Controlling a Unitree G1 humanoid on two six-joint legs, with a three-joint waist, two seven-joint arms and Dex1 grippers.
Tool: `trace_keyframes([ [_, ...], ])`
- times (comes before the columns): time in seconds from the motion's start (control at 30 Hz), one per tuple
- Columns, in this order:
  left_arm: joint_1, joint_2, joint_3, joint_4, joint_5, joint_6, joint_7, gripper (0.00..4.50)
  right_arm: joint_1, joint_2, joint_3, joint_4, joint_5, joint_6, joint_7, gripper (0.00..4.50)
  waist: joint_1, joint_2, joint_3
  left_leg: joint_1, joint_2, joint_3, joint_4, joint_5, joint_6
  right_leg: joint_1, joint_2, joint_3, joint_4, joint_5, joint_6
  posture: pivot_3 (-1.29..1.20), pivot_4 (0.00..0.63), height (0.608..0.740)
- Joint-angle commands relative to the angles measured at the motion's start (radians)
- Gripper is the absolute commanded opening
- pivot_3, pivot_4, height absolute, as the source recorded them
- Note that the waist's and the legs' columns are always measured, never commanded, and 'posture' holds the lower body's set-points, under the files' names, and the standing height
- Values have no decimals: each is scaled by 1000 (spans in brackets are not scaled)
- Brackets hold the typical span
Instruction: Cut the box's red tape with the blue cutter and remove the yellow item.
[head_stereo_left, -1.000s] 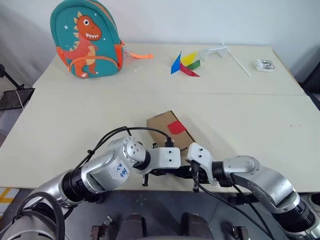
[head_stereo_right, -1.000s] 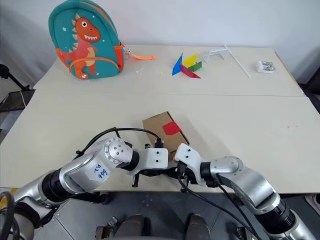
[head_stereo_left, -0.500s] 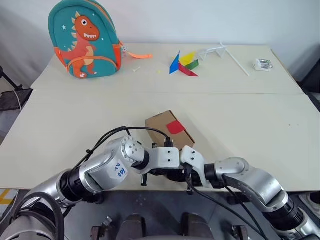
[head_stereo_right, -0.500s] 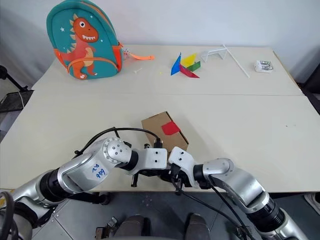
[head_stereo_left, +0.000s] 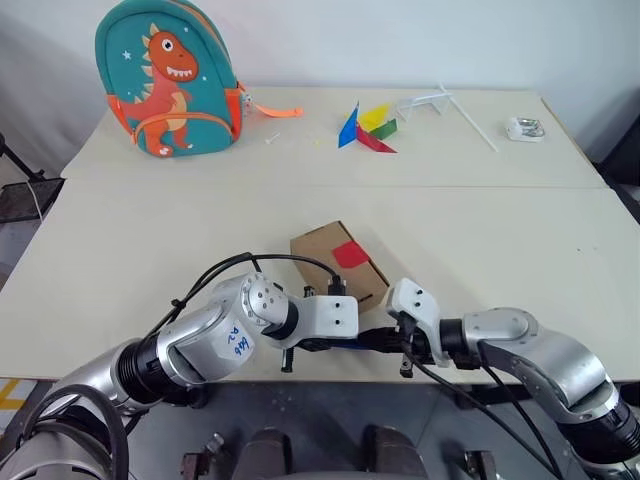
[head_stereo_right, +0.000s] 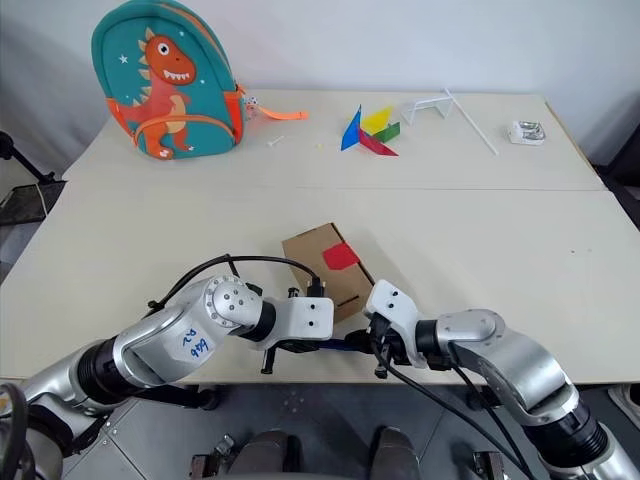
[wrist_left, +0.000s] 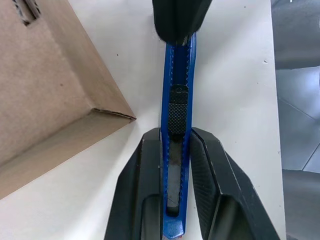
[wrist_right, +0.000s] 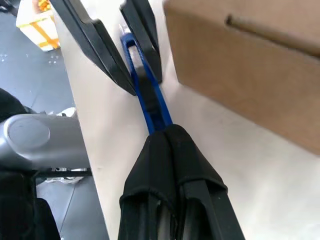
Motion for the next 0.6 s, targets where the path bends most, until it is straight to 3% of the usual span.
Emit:
trace_keyframes([
  [0.03,20,10,-42,27,-2,18,5,456,1,22,22,-14,-4,-21,0,30,0,0,0,0,0,0,0,0,0,0,0,0,0,0,0,0,150,740],
  [0.6,18,16,-43,22,-4,17,6,456,-7,143,118,29,-60,-38,-43,30,-1,0,0,0,0,0,0,0,0,0,0,0,0,0,0,0,150,740],
])
